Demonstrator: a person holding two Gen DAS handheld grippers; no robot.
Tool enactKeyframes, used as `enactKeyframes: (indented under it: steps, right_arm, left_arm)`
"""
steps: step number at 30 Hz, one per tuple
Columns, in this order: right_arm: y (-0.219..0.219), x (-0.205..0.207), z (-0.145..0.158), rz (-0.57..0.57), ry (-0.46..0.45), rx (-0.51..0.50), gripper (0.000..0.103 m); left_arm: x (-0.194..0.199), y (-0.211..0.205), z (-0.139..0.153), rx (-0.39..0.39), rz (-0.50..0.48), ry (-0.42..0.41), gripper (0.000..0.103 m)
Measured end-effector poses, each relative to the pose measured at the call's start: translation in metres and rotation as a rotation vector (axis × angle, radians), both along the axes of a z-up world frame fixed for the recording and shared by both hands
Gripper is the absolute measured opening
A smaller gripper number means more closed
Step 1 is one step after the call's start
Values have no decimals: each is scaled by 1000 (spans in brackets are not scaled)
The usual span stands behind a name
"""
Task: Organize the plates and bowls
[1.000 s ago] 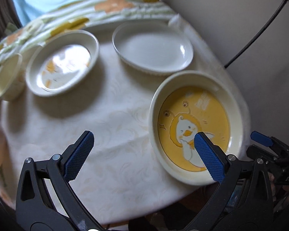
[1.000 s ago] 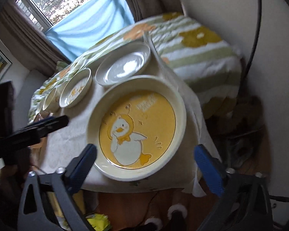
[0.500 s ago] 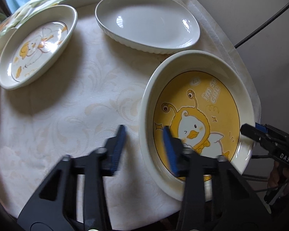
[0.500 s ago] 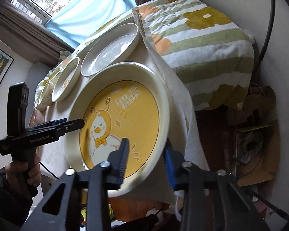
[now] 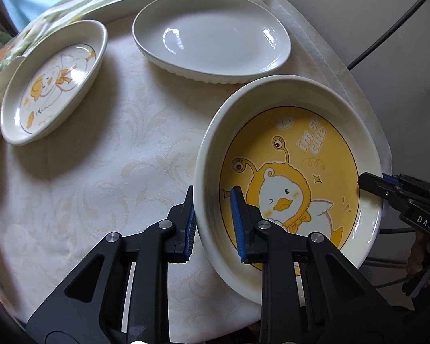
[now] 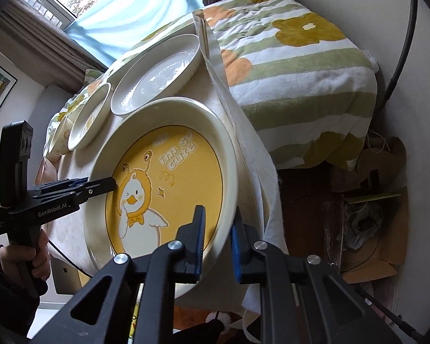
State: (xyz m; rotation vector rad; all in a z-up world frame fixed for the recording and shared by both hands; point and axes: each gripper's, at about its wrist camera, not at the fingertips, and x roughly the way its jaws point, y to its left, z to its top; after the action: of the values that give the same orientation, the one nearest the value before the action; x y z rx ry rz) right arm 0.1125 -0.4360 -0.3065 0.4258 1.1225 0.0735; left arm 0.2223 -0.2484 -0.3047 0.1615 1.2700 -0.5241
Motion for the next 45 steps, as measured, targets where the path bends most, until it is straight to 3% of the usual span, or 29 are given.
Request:
enactKeyframes:
  steps: [10,16,23,35,45]
  right_arm:
    - [11,9,23,65,-36,-26,15]
    - [42,24,49,146,-63,-28,15]
    - [109,44,63,219,-73,-19,15]
    - [228,67,29,310,-9,10,15]
    - [286,81,-4,353,35,7,15]
  left_arm:
    - [-11,27,31,-41,64,-41,20]
    - [-16,78,60,-66,142,-87,20]
    - [-22,162,79,-59,218,-115,20]
    - [-19,293,48,-30,317,-69,20]
    - [-19,341,10,-18,365,-31,20]
